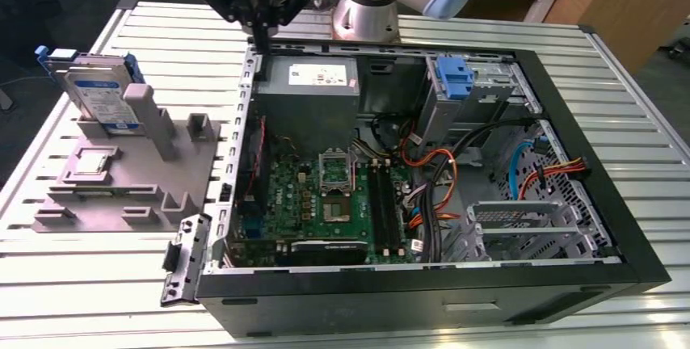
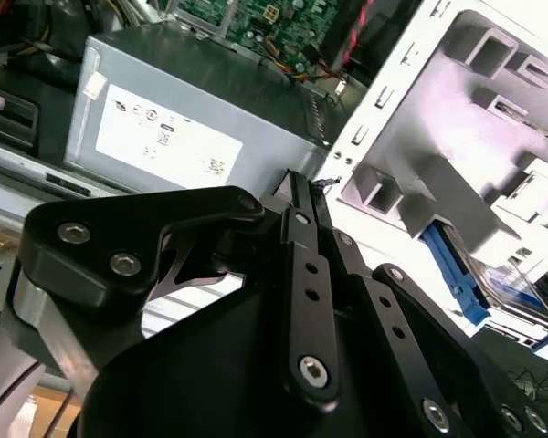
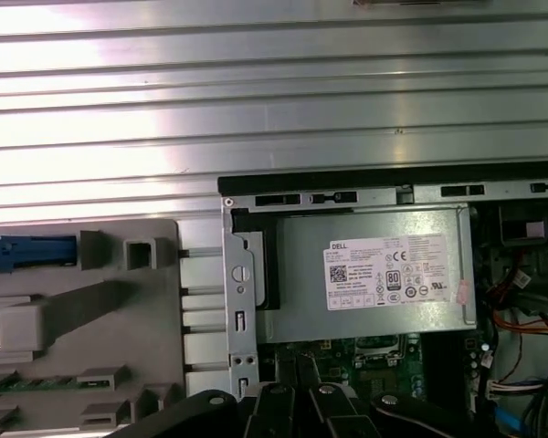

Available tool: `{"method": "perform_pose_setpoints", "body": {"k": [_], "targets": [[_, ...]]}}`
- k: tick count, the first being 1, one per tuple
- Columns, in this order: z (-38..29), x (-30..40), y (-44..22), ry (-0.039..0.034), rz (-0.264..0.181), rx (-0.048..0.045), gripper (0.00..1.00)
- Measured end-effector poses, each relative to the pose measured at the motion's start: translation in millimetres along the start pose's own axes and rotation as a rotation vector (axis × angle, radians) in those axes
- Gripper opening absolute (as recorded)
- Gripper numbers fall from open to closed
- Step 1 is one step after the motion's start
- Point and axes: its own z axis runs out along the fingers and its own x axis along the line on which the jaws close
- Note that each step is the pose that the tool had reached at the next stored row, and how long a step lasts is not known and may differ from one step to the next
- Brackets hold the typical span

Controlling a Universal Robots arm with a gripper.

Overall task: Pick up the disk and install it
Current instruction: 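Reach for the disk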

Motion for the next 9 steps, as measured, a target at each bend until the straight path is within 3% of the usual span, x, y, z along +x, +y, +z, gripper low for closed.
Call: {"method": "perform_pose_setpoints", "body": {"k": [3,9], "targets": [[0.2,8.6,-0.1,0.0002,0.000,0.0000,0.15],[0.3,14.0,-0.5,0.0004,0.000,0.0000,0.15]]}}
